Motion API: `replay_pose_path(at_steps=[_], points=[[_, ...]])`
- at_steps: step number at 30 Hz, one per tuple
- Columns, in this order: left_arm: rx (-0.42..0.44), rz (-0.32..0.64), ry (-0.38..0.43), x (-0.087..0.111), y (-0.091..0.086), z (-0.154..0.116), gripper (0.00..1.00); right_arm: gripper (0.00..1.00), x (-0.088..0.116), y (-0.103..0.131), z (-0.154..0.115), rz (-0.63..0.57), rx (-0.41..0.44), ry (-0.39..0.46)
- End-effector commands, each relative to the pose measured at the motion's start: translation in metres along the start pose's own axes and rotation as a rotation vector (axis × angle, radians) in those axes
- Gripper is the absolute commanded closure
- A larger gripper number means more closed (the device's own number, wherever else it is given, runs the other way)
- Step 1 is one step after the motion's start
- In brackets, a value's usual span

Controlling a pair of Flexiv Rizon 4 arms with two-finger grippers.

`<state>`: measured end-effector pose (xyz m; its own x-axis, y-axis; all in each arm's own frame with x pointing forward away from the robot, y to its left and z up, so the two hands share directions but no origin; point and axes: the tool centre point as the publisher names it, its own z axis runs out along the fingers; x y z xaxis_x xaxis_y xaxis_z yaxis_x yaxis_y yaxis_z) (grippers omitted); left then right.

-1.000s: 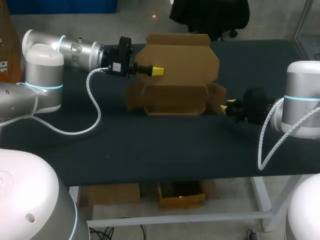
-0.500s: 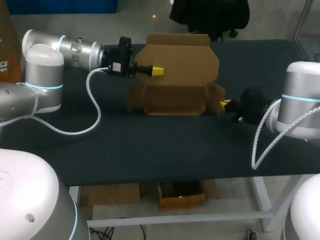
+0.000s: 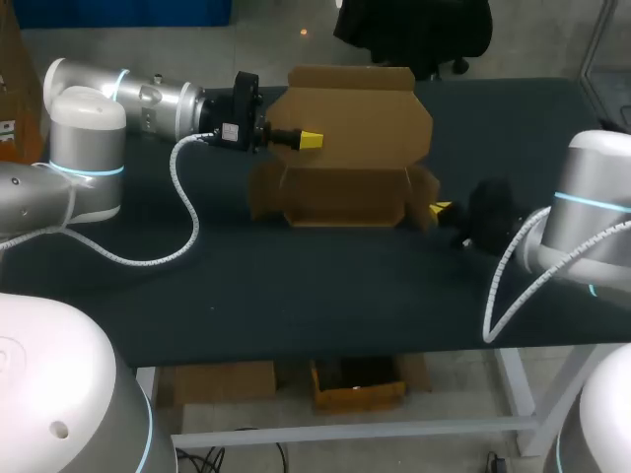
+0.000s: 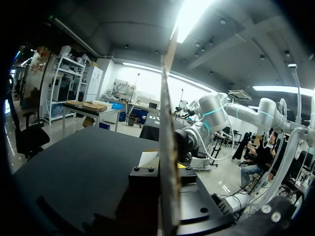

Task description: Assemble the packaging by folding the flat box into shape, placing the metal phone stand inside, and closing the box properly

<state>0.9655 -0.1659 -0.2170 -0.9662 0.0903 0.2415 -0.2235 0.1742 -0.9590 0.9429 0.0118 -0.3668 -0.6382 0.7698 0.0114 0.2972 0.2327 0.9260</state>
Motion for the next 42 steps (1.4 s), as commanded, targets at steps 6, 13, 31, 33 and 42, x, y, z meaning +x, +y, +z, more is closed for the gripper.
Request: replay_pose_path(at_steps=[6, 13, 31, 33, 42], points=[[0.0, -0.001, 0.006, -0.002, 0.002, 0.001, 1.0, 1.0, 0.014, -0.007, 0.004, 0.018, -0.069, -0.065], [0.0, -0.001, 0.006, -0.002, 0.002, 0.001, 1.0, 0.92, 0.018, -0.005, 0.009, 0.032, -0.073, -0.077], [0.0, -0.001, 0.006, -0.002, 0.002, 0.001, 1.0, 0.77, 0.024, 0.0, 0.023, 0.042, -0.059, -0.094], [0.0, -0.001, 0.006, -0.002, 0.002, 0.001, 1.0, 0.77, 0.026, 0.0, 0.024, 0.042, -0.059, -0.093], [0.0, -0.001, 0.006, -0.002, 0.002, 0.001, 1.0, 0.76, 0.036, 0.003, 0.029, 0.041, -0.066, -0.084]])
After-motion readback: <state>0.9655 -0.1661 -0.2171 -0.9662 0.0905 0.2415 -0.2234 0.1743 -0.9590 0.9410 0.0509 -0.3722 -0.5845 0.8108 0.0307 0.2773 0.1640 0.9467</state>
